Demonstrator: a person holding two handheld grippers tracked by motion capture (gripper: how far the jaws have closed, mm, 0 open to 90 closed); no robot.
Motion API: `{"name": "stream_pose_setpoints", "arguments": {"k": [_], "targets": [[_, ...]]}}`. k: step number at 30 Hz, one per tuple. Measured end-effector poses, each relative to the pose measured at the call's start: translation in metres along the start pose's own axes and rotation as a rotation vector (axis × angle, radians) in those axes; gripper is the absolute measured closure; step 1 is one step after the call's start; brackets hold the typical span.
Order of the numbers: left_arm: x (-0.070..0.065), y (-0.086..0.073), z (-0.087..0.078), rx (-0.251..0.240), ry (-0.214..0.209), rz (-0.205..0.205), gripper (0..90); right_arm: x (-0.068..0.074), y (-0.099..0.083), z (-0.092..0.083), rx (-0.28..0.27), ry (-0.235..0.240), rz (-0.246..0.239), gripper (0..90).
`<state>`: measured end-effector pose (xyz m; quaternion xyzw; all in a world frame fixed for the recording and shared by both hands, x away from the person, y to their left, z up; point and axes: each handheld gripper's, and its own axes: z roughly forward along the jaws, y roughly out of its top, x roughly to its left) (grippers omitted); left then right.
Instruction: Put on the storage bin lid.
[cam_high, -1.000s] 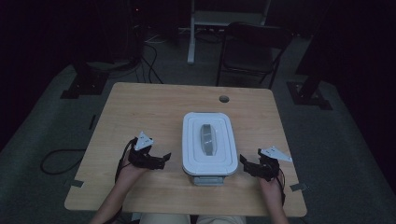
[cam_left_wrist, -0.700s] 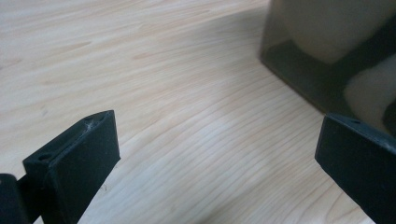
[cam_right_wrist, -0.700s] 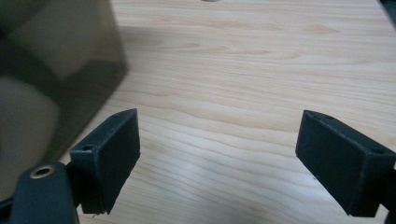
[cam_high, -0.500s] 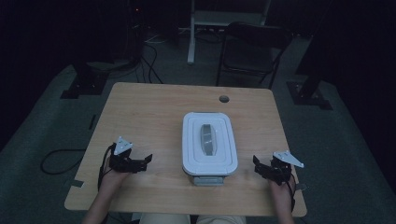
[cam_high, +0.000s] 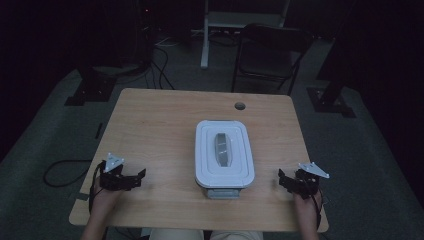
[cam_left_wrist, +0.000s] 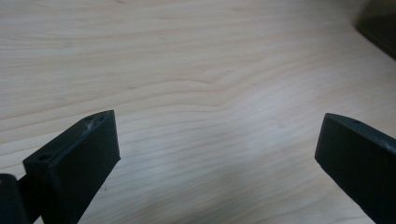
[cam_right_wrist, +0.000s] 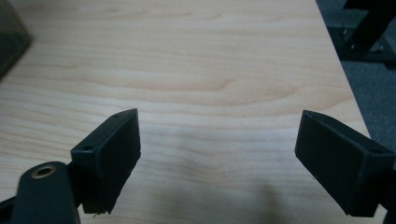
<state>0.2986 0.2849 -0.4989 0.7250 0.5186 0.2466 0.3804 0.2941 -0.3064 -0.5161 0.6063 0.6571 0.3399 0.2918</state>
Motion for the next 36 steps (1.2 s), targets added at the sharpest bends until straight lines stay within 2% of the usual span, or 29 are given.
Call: {"name": "stream_pose_setpoints", "arguments": {"k": [1, 3, 7, 9, 12, 16, 18, 21, 29, 32, 36], "targets": [[0.003, 0.0, -0.002, -0.003, 0.003, -0.018, 0.5, -0.001, -0.001, 0.001, 0.002, 0.0, 0.003, 13.9], [0.009, 0.0, -0.004, 0.014, 0.012, -0.018, 0.5, -0.003, -0.002, 0.002, 0.018, 0.006, 0.012, 13.9], [0.017, -0.004, -0.01, 0.033, 0.049, -0.036, 0.5, -0.003, -0.004, 0.004, 0.028, -0.023, 0.005, 13.9], [0.021, -0.007, -0.011, 0.049, 0.095, -0.035, 0.6, -0.005, -0.006, 0.006, 0.043, -0.038, 0.017, 13.9], [0.027, -0.012, -0.014, 0.071, 0.117, -0.06, 0.5, -0.009, -0.008, 0.006, 0.062, -0.047, 0.04, 13.9], [0.034, -0.017, -0.019, 0.066, 0.159, -0.062, 0.5, -0.012, -0.008, 0.007, 0.088, -0.048, 0.045, 13.9], [0.038, -0.019, -0.021, 0.072, 0.146, -0.081, 0.5, -0.012, -0.009, 0.007, 0.113, -0.076, 0.028, 14.1], [0.041, -0.022, -0.02, 0.094, 0.157, -0.081, 0.5, -0.014, -0.009, 0.007, 0.111, -0.053, 0.043, 14.4], [0.043, -0.033, -0.005, 0.177, 0.17, -0.071, 0.3, -0.012, -0.009, 0.007, 0.116, -0.053, 0.027, 14.3], [0.046, -0.033, -0.005, 0.18, 0.187, -0.101, 0.8, -0.012, -0.01, 0.007, 0.118, -0.037, 0.011, 14.1], [0.046, -0.033, -0.005, 0.181, 0.188, -0.103, 0.8, -0.012, -0.01, 0.007, 0.118, -0.036, 0.011, 14.0]]}}
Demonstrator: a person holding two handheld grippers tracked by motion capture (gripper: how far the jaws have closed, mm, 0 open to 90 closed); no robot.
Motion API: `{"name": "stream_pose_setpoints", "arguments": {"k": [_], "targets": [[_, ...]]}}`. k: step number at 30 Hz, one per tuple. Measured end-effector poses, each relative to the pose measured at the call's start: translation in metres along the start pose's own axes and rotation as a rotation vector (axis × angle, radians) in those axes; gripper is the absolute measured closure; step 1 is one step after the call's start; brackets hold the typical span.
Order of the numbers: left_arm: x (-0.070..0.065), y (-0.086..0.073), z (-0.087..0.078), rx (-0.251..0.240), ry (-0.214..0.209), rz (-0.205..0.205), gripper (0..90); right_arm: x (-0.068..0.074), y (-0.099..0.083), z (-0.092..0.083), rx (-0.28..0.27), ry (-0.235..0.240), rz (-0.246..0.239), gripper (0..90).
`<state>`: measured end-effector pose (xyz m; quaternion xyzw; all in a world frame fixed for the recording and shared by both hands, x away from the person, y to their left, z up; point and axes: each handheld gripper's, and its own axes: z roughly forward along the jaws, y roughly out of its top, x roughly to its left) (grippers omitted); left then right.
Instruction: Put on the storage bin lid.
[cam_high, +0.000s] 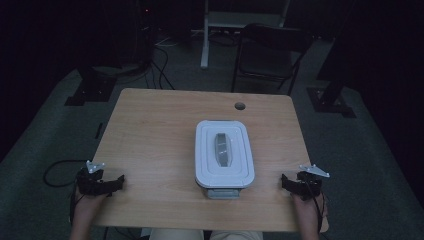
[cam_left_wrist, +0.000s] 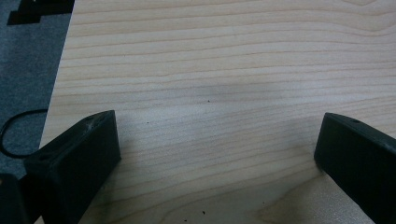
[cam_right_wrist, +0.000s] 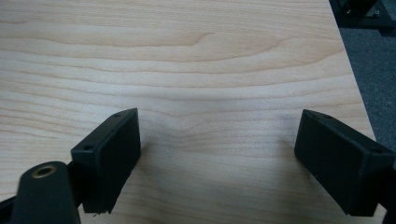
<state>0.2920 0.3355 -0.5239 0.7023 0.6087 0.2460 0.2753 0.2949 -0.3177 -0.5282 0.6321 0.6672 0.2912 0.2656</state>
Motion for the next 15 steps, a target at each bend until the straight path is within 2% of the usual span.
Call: {"name": "stream_pose_setpoints", "arguments": {"k": [15], "targets": [[-0.0001, 0.0004, 0.0007, -0.003, -0.003, 0.002, 0.9, -0.0005, -0.0001, -0.0001, -0.004, -0.011, 0.013, 15.5]]}}
